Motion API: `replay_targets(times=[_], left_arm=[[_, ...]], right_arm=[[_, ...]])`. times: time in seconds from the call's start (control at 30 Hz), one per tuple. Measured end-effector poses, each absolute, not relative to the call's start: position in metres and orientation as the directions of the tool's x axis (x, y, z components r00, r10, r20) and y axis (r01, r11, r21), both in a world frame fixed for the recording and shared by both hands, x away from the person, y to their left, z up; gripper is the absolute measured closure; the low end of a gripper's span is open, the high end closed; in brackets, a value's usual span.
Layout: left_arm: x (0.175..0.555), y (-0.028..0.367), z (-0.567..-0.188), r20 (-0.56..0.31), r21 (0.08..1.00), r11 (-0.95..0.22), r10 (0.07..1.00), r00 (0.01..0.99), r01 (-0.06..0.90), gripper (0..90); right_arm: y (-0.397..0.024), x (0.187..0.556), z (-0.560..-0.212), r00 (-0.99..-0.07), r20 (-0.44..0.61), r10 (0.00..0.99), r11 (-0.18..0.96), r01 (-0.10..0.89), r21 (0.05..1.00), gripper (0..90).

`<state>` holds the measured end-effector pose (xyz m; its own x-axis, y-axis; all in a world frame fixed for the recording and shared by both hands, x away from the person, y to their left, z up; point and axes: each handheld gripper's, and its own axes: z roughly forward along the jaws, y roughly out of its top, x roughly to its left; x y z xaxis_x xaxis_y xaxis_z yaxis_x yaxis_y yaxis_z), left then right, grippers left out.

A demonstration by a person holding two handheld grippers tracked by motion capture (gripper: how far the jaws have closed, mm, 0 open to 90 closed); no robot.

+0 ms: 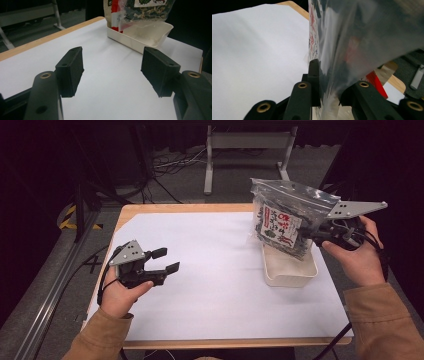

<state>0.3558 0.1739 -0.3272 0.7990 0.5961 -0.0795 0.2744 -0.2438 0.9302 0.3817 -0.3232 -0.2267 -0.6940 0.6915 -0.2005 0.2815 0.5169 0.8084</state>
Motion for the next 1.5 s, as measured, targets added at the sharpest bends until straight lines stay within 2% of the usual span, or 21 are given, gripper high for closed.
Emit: replay_targets(times=[0.67, 1.5], left_arm=[[0.357, 0.176, -0.327, -0.083, 0.928, -0.246, 0.595, 0.799, 0.280, 35.8], [0.359, 0.176, -0.330, -0.092, 0.924, -0.247, 0.598, 0.796, 0.292, 35.5]], right_arm=[[-0.342, 0.390, -0.240, -0.629, -0.164, 0.760, 0.495, 0.395, 0.774, 75.7], [-0.356, 0.396, -0.268, -0.625, -0.095, 0.775, 0.452, 0.443, 0.774, 75.5]])
